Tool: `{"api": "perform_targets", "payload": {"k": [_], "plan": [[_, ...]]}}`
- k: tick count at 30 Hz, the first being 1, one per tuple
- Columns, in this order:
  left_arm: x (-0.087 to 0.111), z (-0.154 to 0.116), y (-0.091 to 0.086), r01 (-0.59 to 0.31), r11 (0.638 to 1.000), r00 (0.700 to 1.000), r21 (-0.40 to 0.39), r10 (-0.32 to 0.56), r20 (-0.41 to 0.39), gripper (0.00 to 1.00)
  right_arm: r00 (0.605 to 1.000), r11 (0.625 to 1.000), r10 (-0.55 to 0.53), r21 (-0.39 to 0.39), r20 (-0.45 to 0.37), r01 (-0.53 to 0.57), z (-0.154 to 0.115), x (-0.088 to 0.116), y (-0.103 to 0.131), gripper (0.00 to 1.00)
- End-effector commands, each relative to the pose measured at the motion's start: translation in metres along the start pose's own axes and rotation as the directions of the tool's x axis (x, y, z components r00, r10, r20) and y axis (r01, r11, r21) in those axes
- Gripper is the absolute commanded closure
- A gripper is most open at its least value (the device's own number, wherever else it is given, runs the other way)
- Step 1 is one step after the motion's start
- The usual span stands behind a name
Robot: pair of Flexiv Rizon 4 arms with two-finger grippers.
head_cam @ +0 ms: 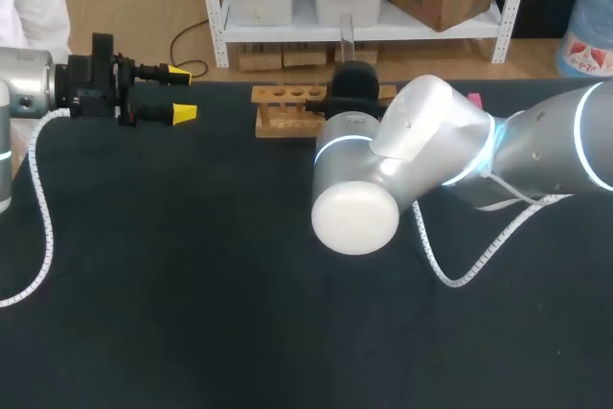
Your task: Grasp the test tube, adjust it, and insert it.
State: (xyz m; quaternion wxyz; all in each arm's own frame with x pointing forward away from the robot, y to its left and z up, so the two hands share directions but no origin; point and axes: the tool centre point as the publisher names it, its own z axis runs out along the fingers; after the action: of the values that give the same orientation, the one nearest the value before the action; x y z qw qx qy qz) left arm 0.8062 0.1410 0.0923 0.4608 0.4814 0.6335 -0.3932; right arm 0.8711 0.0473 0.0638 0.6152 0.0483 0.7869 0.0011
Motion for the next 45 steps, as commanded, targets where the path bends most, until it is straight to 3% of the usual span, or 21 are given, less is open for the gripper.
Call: {"api": "perform_targets", "payload": {"k": [1,2,4,5,8,13,25,31,38,40,41,45], "plan": [[0.001,0.000,0.000,-0.002,1.000,1.000,0.000,0.002,0.003,0.00,1.000,1.000,0.004,0.007,0.002,-0.004,-0.002,0.002,-0.003,0.56],[0.001,0.000,0.000,-0.002,1.000,1.000,0.000,0.002,0.003,0.00,1.000,1.000,0.007,0.012,0.003,-0.007,-0.002,0.001,-0.003,0.51],[0.001,0.000,0.000,-0.002,1.000,1.000,0.000,0.002,0.003,0.00,1.000,1.000,0.014,0.022,0.008,-0.014,-0.002,0.000,-0.003,0.22],[0.001,0.000,0.000,-0.002,1.000,1.000,0.000,0.002,0.003,0.00,1.000,0.999,0.018,0.028,0.012,-0.018,-0.002,-0.001,-0.003,0.18],[0.001,0.000,0.000,-0.002,1.000,1.000,0.000,0.002,0.003,0.00,0.999,0.998,0.030,0.047,0.020,-0.031,-0.002,-0.004,-0.004,0.17],[0.001,0.000,0.000,-0.002,1.000,1.000,0.000,0.002,0.003,0.00,0.999,0.996,0.042,0.074,0.035,-0.045,-0.002,-0.006,-0.006,0.28],[0.001,0.000,0.000,-0.002,1.000,1.000,0.000,0.002,0.003,0.00,0.997,0.989,0.067,0.128,0.047,-0.073,0.000,-0.011,-0.016,0.43],[0.001,0.000,0.000,-0.002,1.000,1.000,0.000,0.002,0.003,0.00,0.996,0.988,0.067,0.138,0.051,-0.073,-0.001,-0.012,-0.020,0.46],[0.001,0.000,0.000,-0.002,1.000,1.000,0.000,0.002,0.003,0.00,0.997,0.991,0.050,0.123,0.057,-0.057,-0.004,-0.016,-0.018,0.31],[0.001,0.000,0.000,-0.002,1.000,1.000,0.000,0.002,0.003,0.00,0.998,0.994,0.041,0.101,0.050,-0.046,-0.006,-0.019,-0.016,0.15],[0.001,0.000,0.000,-0.002,1.000,1.000,0.000,0.002,0.003,0.00,0.998,0.995,0.037,0.093,0.049,-0.041,-0.008,-0.020,-0.015,0.00],[0.001,0.000,0.000,-0.002,1.000,1.000,0.000,0.002,0.003,0.00,0.999,0.998,0.037,0.042,0.021,-0.038,-0.017,-0.027,-0.012,0.00]]}}
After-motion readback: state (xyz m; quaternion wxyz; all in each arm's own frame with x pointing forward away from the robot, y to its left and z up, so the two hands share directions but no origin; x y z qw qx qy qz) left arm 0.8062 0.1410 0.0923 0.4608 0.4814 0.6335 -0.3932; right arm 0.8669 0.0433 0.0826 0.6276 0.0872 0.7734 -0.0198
